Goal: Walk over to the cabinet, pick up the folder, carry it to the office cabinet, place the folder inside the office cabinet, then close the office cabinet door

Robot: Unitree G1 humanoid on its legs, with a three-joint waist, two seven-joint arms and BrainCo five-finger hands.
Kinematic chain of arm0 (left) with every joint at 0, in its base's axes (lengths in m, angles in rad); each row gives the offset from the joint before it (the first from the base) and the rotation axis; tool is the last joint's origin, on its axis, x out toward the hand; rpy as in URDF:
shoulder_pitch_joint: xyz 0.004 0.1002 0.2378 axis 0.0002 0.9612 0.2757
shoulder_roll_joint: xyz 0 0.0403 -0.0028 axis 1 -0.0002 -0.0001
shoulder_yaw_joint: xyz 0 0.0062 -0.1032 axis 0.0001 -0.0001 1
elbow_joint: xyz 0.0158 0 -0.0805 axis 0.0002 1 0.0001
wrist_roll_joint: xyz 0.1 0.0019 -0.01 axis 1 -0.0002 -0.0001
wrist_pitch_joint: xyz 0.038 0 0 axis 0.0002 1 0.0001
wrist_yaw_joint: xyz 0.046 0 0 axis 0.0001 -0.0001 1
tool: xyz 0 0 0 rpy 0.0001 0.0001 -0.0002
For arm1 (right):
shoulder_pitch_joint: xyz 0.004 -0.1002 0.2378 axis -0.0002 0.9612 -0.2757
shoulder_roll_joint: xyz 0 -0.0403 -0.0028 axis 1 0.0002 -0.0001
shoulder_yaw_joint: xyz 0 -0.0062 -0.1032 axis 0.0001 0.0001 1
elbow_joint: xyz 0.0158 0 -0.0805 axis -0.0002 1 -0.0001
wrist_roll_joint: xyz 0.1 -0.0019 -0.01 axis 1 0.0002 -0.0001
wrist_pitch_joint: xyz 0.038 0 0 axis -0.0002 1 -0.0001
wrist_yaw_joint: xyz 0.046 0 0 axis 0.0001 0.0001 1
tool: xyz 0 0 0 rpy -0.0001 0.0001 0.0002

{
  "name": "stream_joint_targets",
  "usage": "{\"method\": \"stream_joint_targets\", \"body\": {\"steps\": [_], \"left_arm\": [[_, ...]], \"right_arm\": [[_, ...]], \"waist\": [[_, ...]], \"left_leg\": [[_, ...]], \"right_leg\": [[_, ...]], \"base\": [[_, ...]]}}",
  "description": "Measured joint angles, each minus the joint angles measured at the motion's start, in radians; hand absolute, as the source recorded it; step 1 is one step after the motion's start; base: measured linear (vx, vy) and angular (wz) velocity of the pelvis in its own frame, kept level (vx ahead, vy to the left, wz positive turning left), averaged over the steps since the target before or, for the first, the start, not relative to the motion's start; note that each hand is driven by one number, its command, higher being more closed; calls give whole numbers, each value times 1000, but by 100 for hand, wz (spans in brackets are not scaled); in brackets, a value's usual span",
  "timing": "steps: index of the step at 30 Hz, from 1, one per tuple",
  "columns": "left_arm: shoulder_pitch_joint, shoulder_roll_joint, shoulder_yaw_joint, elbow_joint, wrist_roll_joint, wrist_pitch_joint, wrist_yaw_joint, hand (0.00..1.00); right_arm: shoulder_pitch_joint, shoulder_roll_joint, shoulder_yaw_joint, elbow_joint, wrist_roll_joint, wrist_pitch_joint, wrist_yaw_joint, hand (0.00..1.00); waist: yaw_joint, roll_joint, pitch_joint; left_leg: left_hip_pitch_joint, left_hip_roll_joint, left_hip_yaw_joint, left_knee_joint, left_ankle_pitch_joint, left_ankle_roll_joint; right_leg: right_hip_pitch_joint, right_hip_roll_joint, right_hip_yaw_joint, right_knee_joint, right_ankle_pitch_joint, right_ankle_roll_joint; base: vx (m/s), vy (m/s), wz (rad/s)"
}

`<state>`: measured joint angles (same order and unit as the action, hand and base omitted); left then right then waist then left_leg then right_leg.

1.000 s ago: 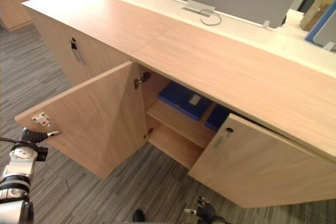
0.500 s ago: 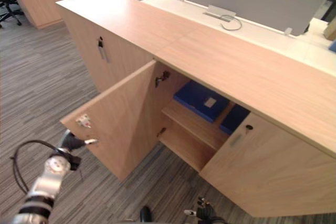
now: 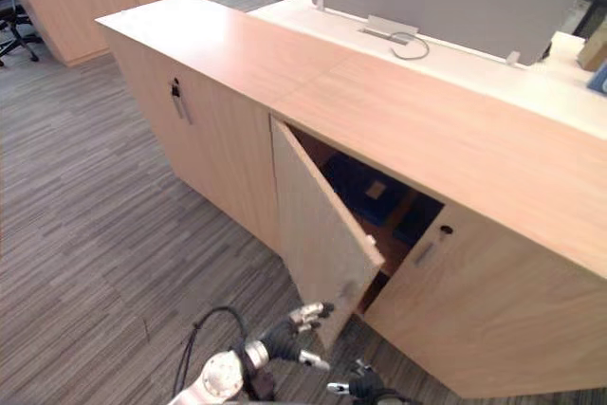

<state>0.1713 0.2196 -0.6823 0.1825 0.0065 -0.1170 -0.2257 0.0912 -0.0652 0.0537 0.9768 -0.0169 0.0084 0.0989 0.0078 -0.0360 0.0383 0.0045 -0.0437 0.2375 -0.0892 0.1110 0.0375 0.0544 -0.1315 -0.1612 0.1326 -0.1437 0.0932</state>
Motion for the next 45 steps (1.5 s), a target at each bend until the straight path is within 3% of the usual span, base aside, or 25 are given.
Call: {"method": "stream_joint_targets", "body": {"steps": [1,3,5,9,13,15,17,18,19,20,24,25,27,28,29,30,31,32,35,39,42,45], "left_arm": [[0,1,-6,17,0,-1,1,0],[0,1,8,68,-4,-2,18,0],[-3,-2,34,79,-6,-2,44,0],[-4,-28,153,89,-8,-3,87,0],[4,-74,350,206,-47,-5,125,0],[-9,-102,460,309,-51,2,149,0],[-42,-133,610,457,-57,20,192,0],[-58,-137,691,529,-72,36,222,0],[-61,-137,705,543,-74,37,228,0],[-75,-134,765,618,-86,44,248,0],[-80,-117,914,845,-187,66,260,0],[-79,-116,917,853,-197,67,260,0],[-68,-121,927,871,-229,71,254,0],[-66,-127,942,875,-252,71,242,0],[-66,-132,952,890,-269,72,231,0],[-50,-141,963,890,-285,73,223,0],[-39,-148,969,891,-294,73,219,0],[-24,-148,989,914,-313,77,216,0],[-15,-156,1025,919,-339,86,207,0],[0,-174,1054,910,-352,85,210,0],[1,-180,1058,874,-298,77,244,0],[6,-187,1041,822,-182,39,348,0]], "right_arm": [[-5,-6,27,0,-1,0,-3,0],[-42,1,104,-2,-2,0,-7,0],[-49,28,119,-3,2,-7,-8,0],[-48,31,134,-6,25,-8,-14,0],[-42,25,125,-4,41,-8,-14,0],[-41,18,123,-7,48,-9,-14,0],[-37,11,122,-13,70,-9,-14,0],[-35,4,116,-13,76,-9,-13,0],[-35,3,111,-13,76,-8,-13,0],[-36,0,90,-13,76,-8,-13,0],[-39,-6,87,-19,75,-7,-12,0],[-38,-6,88,-23,75,-7,-12,0],[-38,-6,93,-31,75,-6,-11,0],[-40,-8,96,-30,74,-5,-11,0],[-48,-11,95,-30,74,-1,-11,0],[-58,-11,97,-25,73,0,-10,0],[-60,-13,98,-22,73,0,-9,0],[-60,2,104,-12,69,0,-5,0],[-48,8,99,-9,70,-1,3,0],[-47,8,101,7,70,-1,9,0],[-51,11,101,21,71,-1,9,0],[-50,16,98,39,82,-13,-8,0]], "waist": [[3,0,2],[21,0,13],[17,0,12],[8,1,13],[1,4,8],[-12,3,5],[-21,8,3],[-22,22,-1],[-21,25,-1],[-19,42,2],[-13,56,18],[-13,57,18],[-8,59,25],[3,47,32],[16,60,40],[22,78,52],[27,96,53],[34,87,48],[14,54,26],[15,48,8],[18,40,12],[17,25,2]], "left_leg": [[2,8,10,1,0,0],[24,47,81,1,-3,-5],[42,64,110,1,-9,-28],[53,112,156,1,-4,-58],[69,157,242,9,-14,-90],[65,173,263,59,-50,-102],[28,217,273,210,-136,-108],[-17,265,276,334,-203,-112],[-24,276,277,358,-215,-111],[-53,326,280,455,-266,-117],[-65,400,258,643,-304,-106],[-72,401,241,656,-304,-106],[-136,390,96,774,-285,-80],[-143,344,8,749,-336,-102],[-136,273,-105,667,-382,-107],[-99,221,-196,536,-374,-121],[-88,211,-219,484,-321,-125],[-55,199,-186,446,-310,-127],[-14,138,-170,309,-240,-97],[27,98,-172,175,-165,-81],[44,86,-184,138,-147,-79],[51,83,-200,125,-139,-78]], "right_leg": [[-8,2,-9,10,0,0],[-48,-28,-225,68,0,-10],[-33,-66,-371,84,4,-28],[-33,-3,-325,37,32,-53],[-23,65,-245,-57,79,-75],[-17,73,-222,-66,79,-75],[3,82,-207,-77,79,-75],[5,100,-192,-78,79,-75],[5,105,-189,-78,79,-75],[7,128,-179,-78,79,-76],[37,163,-106,-83,78,-83],[37,164,-103,-83,78,-84],[41,165,-57,-82,80,-100],[45,155,-31,-77,82,-102],[29,146,6,-62,84,-101],[15,149,44,-44,86,-97],[9,160,63,-42,90,-91],[9,148,88,-55,99,-76],[10,91,88,-97,117,-53],[4,63,82,-129,135,-36],[12,58,66,-138,137,-33],[27,55,45,-154,138,-32]], "base": [[8,-85,-48],[-58,-100,-86],[-57,-66,-60],[-30,-125,-47],[-28,-96,-65],[-13,-91,-46],[34,-115,-33],[58,-87,-24],[76,-66,-38],[51,-34,-37],[64,-17,-57],[61,-5,-47],[27,18,-42],[17,106,-75],[2,183,-108],[-20,192,-110],[-26,187,-108],[-1,126,-63],[11,135,-3],[47,70,10],[33,40,12],[-3,20,18]]}}
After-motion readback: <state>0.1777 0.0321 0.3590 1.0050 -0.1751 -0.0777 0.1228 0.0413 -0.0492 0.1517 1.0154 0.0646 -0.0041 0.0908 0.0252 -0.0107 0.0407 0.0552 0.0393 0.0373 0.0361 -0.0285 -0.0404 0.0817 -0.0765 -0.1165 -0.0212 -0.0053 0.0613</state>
